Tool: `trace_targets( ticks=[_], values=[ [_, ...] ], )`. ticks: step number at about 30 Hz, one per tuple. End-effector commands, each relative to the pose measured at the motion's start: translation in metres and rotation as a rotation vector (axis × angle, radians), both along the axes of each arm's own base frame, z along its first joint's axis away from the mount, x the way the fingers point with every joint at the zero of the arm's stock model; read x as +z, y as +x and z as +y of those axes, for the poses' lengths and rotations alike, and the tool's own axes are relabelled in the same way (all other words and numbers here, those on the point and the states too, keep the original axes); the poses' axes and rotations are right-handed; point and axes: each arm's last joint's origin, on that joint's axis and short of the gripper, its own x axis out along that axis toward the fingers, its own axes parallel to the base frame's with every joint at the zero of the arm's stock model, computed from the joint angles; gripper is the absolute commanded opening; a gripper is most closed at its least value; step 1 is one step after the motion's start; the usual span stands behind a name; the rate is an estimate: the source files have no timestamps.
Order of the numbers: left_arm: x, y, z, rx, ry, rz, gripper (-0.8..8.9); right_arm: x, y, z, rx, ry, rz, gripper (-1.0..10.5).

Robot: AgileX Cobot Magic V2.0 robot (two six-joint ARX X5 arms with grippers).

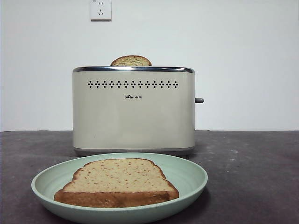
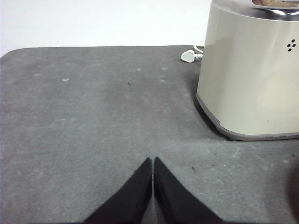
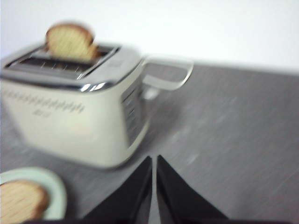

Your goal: Take the bread from the toaster,put the bread on the plate,put the plate on the table

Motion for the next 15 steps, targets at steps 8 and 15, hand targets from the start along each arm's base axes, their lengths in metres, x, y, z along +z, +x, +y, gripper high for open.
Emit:
trace_targets(
  ticks=[8,15],
  values=[
    [-0.007,0.0,0.0,0.001,-0.002,0.031,0.05,-0.053,-0.015,-0.013,-0.142,-0.078,-0.144,0.0],
    [-0.007,0.0,0.0,0.001,-0.002,0.031,0.05,-0.089,-0.016,-0.014,-0.173,-0.084,-0.116,0.0]
  ],
)
